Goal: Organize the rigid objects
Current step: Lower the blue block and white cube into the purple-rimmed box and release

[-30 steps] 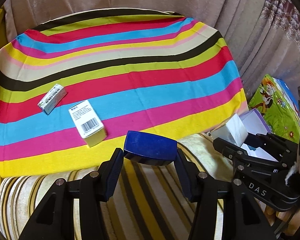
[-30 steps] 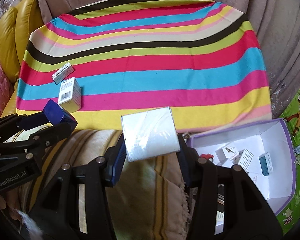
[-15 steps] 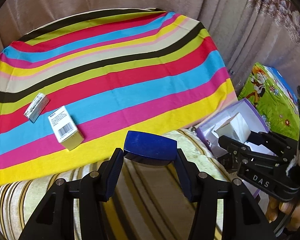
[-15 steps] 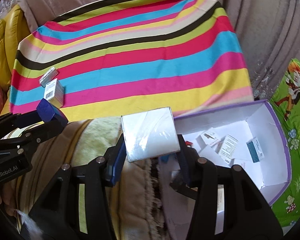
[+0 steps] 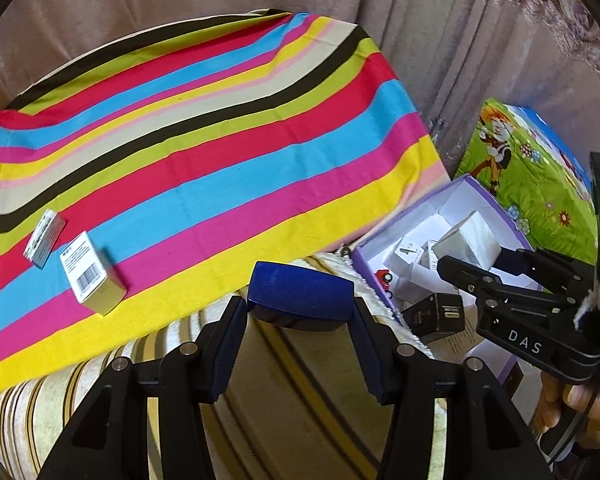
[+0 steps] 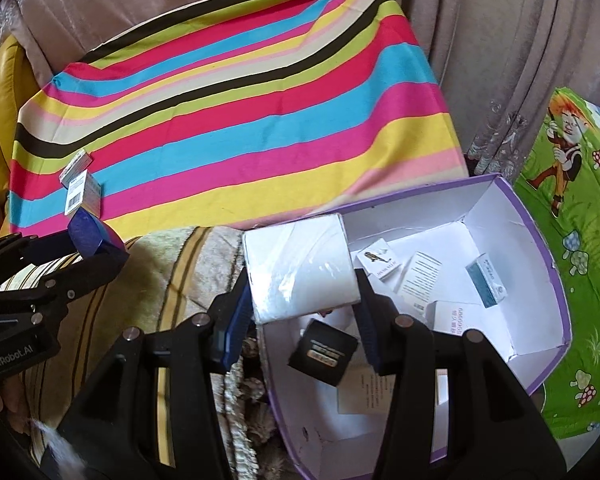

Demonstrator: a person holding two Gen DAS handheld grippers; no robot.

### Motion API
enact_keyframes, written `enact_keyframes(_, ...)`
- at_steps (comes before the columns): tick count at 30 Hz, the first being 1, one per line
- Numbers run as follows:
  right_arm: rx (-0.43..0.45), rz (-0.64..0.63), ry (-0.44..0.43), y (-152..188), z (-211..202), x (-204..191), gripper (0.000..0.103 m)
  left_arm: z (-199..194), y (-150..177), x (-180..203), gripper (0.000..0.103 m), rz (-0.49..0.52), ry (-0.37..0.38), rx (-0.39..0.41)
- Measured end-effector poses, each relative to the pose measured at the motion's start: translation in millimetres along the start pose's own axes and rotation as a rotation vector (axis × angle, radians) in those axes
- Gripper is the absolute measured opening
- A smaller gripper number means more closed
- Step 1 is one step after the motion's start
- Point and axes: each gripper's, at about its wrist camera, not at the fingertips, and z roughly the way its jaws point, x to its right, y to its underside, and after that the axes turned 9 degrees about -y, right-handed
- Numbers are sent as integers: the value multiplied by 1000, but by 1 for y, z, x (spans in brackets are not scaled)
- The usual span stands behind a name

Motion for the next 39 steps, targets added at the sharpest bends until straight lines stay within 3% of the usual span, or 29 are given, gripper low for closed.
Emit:
enact_keyframes(22, 0, 77, 67, 10, -12, 40, 52, 11, -8, 50, 53, 87, 94, -40)
enact_keyframes(39, 2, 118, 174, 17, -24, 75, 52, 19, -12, 82, 53, 138, 147, -68)
